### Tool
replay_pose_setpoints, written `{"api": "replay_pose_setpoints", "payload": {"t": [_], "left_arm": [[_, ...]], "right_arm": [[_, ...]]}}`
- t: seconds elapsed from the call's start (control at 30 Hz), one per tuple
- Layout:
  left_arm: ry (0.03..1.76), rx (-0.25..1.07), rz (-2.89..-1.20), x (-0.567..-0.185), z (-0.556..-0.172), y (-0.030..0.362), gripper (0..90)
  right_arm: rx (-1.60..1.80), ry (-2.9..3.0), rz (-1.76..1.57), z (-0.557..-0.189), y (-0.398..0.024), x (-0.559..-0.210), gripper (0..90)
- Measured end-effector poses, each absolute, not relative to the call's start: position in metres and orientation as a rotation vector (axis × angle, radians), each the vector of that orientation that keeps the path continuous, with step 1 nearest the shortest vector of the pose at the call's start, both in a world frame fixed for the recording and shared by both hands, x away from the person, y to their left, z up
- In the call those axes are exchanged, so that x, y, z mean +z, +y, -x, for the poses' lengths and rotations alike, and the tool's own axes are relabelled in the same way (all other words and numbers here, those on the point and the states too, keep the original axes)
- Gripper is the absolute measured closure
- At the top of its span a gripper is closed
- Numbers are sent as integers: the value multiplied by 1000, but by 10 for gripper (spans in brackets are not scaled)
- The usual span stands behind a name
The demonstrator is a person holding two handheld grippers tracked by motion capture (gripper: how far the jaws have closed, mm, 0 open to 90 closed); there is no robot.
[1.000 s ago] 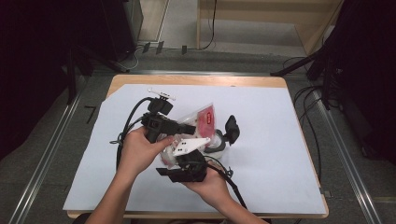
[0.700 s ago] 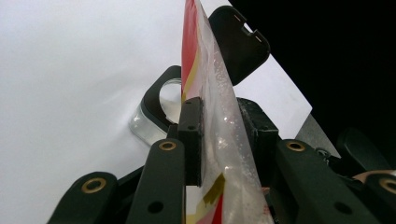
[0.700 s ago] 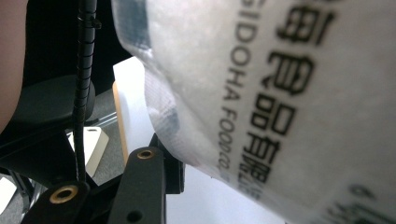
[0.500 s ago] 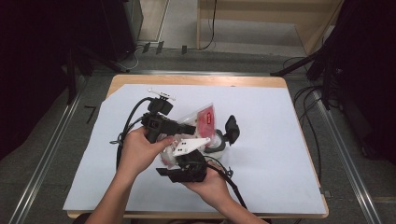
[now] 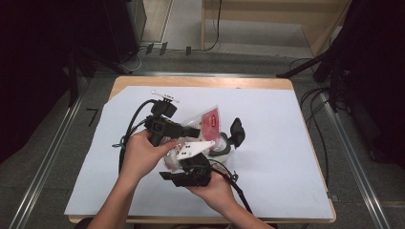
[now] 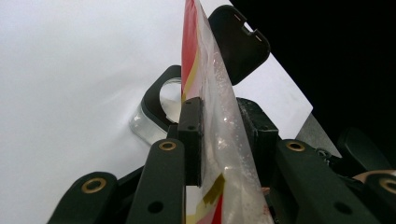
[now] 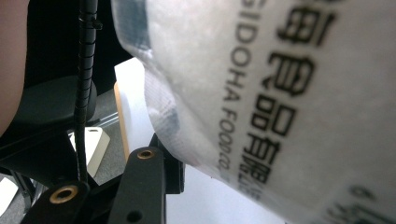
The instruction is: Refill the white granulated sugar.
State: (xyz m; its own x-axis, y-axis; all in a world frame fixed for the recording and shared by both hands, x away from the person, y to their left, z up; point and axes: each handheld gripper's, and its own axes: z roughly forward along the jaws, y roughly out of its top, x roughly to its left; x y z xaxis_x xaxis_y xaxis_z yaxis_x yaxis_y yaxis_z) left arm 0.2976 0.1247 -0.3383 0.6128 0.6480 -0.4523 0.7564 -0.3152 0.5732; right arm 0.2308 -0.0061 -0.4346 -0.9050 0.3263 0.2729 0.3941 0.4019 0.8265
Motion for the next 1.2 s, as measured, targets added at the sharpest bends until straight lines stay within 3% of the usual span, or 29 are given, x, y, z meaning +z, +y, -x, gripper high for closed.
{"api": "replay_pose_setpoints", "payload": {"t": [1.2], "left_arm": [[1100,-165,-2052,-337,-296,124,734]], "right_arm": [[-1544,-2569,662,-230,-6,-433,631]]}}
